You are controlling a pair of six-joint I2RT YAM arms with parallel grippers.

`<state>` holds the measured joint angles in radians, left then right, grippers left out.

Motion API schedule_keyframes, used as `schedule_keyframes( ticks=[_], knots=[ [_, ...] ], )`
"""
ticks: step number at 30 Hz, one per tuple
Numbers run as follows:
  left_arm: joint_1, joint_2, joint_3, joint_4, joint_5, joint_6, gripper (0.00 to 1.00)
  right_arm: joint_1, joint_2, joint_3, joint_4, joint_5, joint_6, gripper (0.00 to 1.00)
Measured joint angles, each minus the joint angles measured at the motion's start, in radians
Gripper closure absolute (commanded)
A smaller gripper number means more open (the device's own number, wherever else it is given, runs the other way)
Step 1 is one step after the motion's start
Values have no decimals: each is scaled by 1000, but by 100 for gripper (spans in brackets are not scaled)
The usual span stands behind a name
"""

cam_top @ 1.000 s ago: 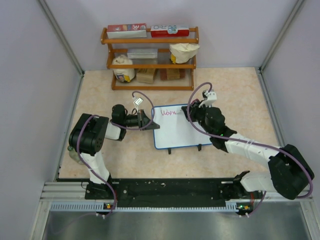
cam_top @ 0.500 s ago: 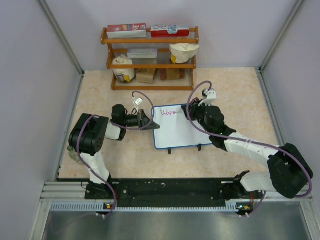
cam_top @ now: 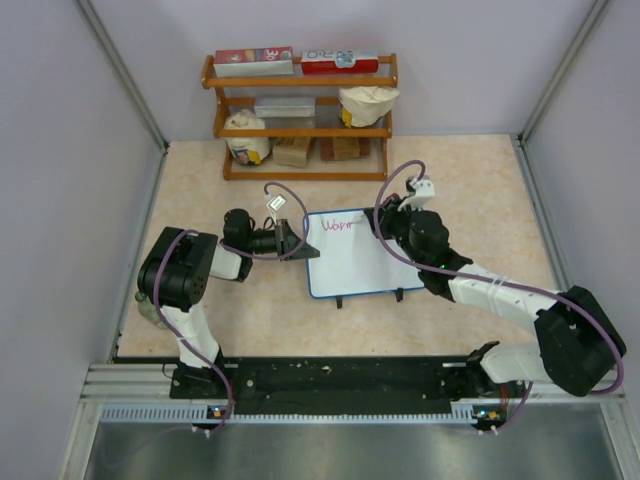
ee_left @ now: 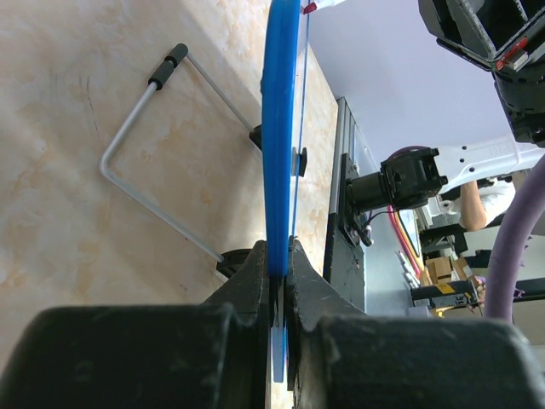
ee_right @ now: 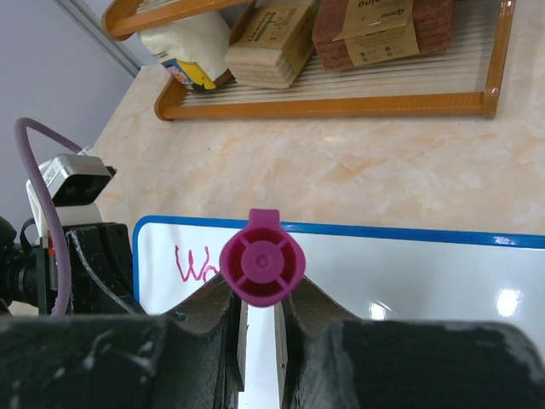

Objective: Write a sentence on the whiteboard

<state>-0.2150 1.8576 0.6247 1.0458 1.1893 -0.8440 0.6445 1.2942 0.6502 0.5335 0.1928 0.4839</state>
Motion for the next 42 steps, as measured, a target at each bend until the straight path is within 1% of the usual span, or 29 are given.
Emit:
schedule_keyframes(
  ticks=[14,34,42],
  knots=[
    [0,0,0,0,0,0,100,0,-5,-2,-3,-1,0,100],
    [0,0,0,0,1,1,100,-8,-44,-50,1,-13,11,100],
    [0,0,0,1,2,1,100,-35,-72,-48,-3,-22,23,100]
  ],
)
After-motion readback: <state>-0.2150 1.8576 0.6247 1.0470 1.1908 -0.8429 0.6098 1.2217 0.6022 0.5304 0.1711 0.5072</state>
